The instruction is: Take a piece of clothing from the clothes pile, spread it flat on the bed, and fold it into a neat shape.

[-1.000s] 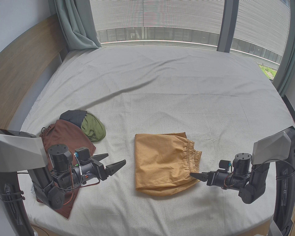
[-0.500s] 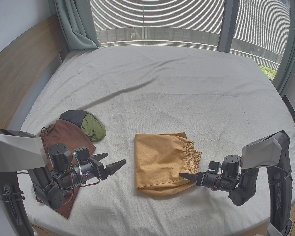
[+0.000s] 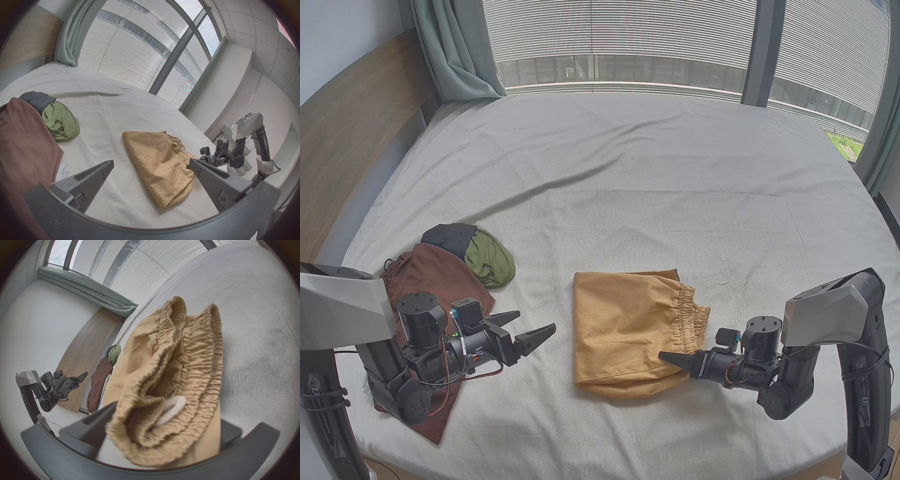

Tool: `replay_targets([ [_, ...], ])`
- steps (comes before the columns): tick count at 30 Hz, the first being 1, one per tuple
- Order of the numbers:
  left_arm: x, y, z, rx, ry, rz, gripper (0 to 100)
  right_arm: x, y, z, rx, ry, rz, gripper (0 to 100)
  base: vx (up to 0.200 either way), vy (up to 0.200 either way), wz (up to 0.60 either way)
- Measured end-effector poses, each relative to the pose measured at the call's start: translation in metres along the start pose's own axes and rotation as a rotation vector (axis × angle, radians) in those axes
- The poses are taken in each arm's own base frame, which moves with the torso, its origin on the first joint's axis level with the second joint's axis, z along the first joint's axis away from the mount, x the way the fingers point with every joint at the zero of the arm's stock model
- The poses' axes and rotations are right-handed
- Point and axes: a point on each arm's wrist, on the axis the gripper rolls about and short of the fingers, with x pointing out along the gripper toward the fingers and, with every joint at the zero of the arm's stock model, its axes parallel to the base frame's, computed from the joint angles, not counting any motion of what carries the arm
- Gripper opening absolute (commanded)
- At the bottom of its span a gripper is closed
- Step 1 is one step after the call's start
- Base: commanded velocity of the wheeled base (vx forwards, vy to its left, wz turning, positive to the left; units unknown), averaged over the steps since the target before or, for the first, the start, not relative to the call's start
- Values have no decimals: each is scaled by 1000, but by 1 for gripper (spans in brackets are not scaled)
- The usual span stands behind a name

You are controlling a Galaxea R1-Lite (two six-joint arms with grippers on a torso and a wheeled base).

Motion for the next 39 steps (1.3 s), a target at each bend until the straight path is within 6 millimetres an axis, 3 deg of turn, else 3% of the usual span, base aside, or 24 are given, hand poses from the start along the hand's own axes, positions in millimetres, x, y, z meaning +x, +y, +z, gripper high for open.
replay_targets([
  [23,-1,1,1,1,-4,3,100,0,3,1,-5,-3,9,0,0,0,0],
  [39,-8,-6,12,17,-37,-6,100,-11,46,47,-22,-136,128,0,0,0,0],
])
